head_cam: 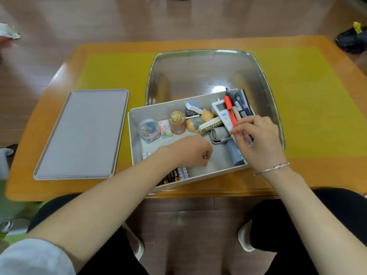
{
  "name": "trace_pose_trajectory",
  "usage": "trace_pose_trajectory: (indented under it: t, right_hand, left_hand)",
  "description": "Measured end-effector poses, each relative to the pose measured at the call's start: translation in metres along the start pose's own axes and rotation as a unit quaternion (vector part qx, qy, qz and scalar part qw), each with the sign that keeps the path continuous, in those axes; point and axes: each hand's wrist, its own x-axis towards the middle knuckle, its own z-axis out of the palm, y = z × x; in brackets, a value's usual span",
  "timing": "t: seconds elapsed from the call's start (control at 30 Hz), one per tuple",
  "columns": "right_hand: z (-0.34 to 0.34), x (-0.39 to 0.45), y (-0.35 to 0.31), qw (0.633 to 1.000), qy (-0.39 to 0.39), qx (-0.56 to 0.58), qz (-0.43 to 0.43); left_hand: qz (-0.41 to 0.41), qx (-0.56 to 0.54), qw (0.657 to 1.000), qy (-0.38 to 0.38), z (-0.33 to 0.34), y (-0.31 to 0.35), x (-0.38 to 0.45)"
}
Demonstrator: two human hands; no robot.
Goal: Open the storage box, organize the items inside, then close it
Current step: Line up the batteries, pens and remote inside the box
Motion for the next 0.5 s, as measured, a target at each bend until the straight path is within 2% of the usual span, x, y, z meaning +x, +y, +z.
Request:
trace_pose_trajectory:
  t: [0.1, 0.17, 0.27, 0.33, 0.5]
  right_hand:
    - [0.007, 0.004, -0.016, 0.997, -0.059, 0.057, -0.012]
    - [0.018, 0.005, -0.028, 0.983, -0.169, 0.06, 0.04]
    - [0.038, 0.008, -0.042, 0.94, -0.322, 0.021, 0.115]
    - [0.049, 0.01, -0.052, 0.93, -0.345, 0.034, 0.124]
    - [0.061, 0.015, -0.067, 0.93, -0.324, 0.115, 0.132]
  left_hand:
    - [-0.046, -0.088, 0.991, 0.086, -0.004, -0.009, -0.01]
    - [-0.091, -0.136, 0.979, 0.123, -0.006, -0.016, -0.018]
    - [-0.143, -0.194, 0.959, 0.152, -0.005, -0.021, -0.028]
    - [-0.172, -0.219, 0.946, 0.168, -0.003, -0.021, -0.034]
    - [-0.242, -0.295, 0.903, 0.198, -0.001, -0.015, -0.046]
